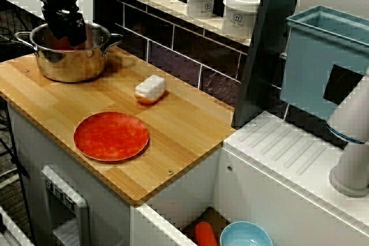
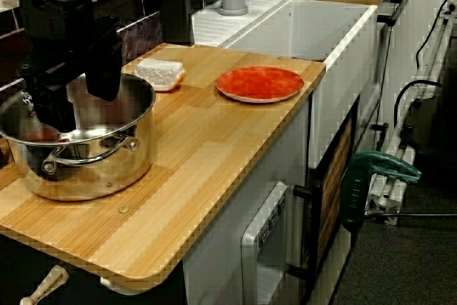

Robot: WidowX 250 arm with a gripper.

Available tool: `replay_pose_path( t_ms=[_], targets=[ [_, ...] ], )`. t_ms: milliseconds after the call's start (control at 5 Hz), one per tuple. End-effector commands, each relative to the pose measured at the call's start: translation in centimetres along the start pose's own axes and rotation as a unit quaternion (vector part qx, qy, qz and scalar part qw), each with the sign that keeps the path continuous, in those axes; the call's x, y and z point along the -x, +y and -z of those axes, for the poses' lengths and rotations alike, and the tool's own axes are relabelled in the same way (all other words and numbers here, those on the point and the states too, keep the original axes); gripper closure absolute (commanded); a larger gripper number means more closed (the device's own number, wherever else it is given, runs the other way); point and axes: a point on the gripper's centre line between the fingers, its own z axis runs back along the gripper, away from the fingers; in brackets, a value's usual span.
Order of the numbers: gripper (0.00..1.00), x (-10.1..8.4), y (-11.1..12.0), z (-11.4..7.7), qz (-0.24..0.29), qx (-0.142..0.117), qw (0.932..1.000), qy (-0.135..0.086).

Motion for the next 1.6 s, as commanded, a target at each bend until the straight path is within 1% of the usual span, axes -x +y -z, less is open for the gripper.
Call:
replay_pose_path(
  t_ms=[0, 400, 1000, 1400],
  targets=[
    [0.0, -0.3, 0.3, -0.1, -0.006, -0.036, 0.9993, -0.01],
    [0.0, -0.5, 0.4, 0.8, -0.001, -0.036, 0.9993, 0.005],
    [0.0, 0.2, 0.7, 3.5, 0.001, -0.05, 0.9981, 0.036],
    [0.0, 0.3, 0.8, 3.9, 0.002, -0.053, 0.9978, 0.038]
  ],
)
